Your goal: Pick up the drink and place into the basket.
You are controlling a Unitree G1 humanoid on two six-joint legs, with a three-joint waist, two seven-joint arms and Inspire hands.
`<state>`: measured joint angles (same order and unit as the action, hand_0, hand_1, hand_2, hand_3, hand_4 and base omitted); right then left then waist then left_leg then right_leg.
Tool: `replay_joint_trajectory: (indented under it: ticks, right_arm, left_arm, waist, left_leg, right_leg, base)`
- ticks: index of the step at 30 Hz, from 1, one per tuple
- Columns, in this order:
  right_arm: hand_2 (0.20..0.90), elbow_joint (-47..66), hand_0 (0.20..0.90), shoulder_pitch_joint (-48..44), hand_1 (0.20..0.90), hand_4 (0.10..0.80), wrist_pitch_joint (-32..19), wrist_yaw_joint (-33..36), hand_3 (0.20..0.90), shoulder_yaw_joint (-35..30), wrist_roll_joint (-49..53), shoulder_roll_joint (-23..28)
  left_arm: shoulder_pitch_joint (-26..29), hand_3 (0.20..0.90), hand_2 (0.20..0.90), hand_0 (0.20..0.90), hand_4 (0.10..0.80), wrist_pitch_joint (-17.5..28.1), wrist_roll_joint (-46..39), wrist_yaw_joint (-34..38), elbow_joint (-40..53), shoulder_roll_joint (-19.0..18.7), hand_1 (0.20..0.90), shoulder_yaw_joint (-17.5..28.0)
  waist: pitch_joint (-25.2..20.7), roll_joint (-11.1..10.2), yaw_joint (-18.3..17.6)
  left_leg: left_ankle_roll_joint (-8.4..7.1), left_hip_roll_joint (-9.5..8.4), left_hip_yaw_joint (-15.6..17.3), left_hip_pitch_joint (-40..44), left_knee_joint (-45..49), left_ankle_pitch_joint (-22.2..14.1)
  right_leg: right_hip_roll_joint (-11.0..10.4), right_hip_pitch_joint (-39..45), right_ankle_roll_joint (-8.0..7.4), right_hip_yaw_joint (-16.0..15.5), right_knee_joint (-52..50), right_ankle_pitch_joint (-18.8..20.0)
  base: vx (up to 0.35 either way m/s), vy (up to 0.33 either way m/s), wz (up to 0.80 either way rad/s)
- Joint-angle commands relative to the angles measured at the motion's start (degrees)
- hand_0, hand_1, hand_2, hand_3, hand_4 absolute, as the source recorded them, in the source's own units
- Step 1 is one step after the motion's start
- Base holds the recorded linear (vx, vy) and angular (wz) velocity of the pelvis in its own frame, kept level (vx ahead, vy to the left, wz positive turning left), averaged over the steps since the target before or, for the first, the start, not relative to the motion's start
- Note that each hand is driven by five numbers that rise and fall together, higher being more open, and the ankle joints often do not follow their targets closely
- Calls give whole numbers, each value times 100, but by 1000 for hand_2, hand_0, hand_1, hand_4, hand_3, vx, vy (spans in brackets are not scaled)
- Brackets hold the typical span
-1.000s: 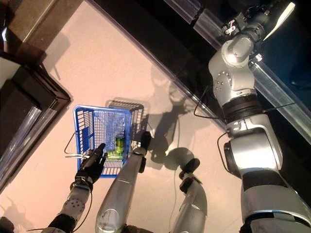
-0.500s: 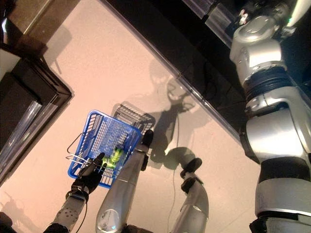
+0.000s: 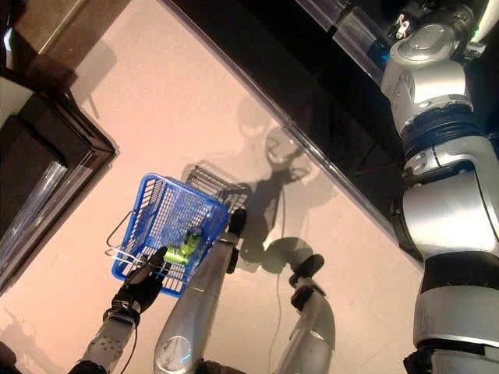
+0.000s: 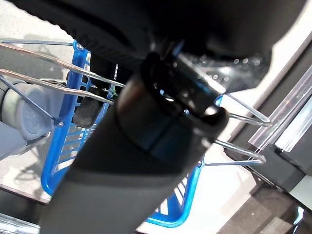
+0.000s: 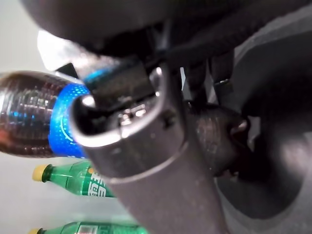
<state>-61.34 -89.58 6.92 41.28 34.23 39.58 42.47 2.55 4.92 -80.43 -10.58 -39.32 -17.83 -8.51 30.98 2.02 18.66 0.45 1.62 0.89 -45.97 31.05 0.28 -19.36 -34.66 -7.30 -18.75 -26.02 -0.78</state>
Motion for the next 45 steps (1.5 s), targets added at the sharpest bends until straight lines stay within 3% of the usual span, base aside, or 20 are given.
replay_joint_trajectory:
  ticks: [1, 7, 13, 19, 28, 36, 45]
  right_arm:
    - [300, 776, 300, -473, 300, 100, -996, -56, 200, 317, -500, 582]
    - [300, 1785, 300, -131, 300, 100, -1081, -230, 200, -17, -870, 606]
    - [300, 3380, 300, 516, 300, 100, -652, -469, 200, -626, -1447, 531]
    - [300, 4941, 300, 1625, 300, 100, -141, -767, 200, -1350, -1629, 282]
    - [300, 6561, 300, 3653, 300, 100, -26, -1531, 200, -2033, -1470, -231]
    - [300, 7530, 300, 4787, 300, 100, 43, -2127, 200, -1738, -1374, -834]
    - [300, 7990, 300, 5439, 300, 100, 266, -2321, 200, -916, -1173, -1505]
  left_arm:
    - [-730, 200, 300, 300, 100, 285, -81, -448, 420, -582, 300, 157]
    - [-690, 200, 300, 300, 100, 259, -8, -429, 498, -571, 300, 272]
    - [-607, 200, 300, 300, 100, 255, 125, -387, 522, -439, 300, 347]
    - [-486, 200, 300, 300, 100, 317, 395, -325, 452, -171, 300, 425]
    - [-434, 200, 300, 300, 100, 649, 603, -311, 707, 180, 300, 376]
    - [-481, 200, 300, 300, 100, 855, 501, -329, 1424, 363, 300, 179]
    - [-653, 200, 300, 300, 100, 693, 432, -460, 3143, 266, 300, -232]
  waist:
    - [-119, 111, 210]
    - [-119, 83, 181]
    - [-119, 54, 77]
    - [-121, -66, -82]
    - [-577, -203, -370]
    - [-920, -191, -553]
    - [-1249, -148, -439]
  left_leg:
    - [4, -191, -225, 534, -371, -515]
    - [21, -182, -154, 918, -537, -474]
    - [18, -207, -111, 1482, -764, -435]
    - [-101, -180, -14, 2357, -1170, -344]
    - [-255, -22, 144, 3171, -1578, -144]
    - [-359, 81, 199, 3691, -1718, -161]
    - [-391, 53, -5, 3966, -1790, -134]
  right_leg:
    - [-158, 5, -106, -196, -440, 130]
    - [-93, 330, -59, -275, -620, -108]
    - [-7, 760, -48, -314, -675, -292]
    - [97, 1655, -52, -359, -126, -397]
    - [328, 2669, 88, -499, 574, -366]
    - [513, 3233, 211, -479, 753, -508]
    - [636, 3618, 339, -583, 827, -623]
  base:
    - [-72, -59, 1]
    - [-73, -59, 0]
    - [-76, -73, 0]
    - [-73, -94, -3]
    - [-23, -45, -4]
    - [25, 3, -6]
    - [37, 13, 9]
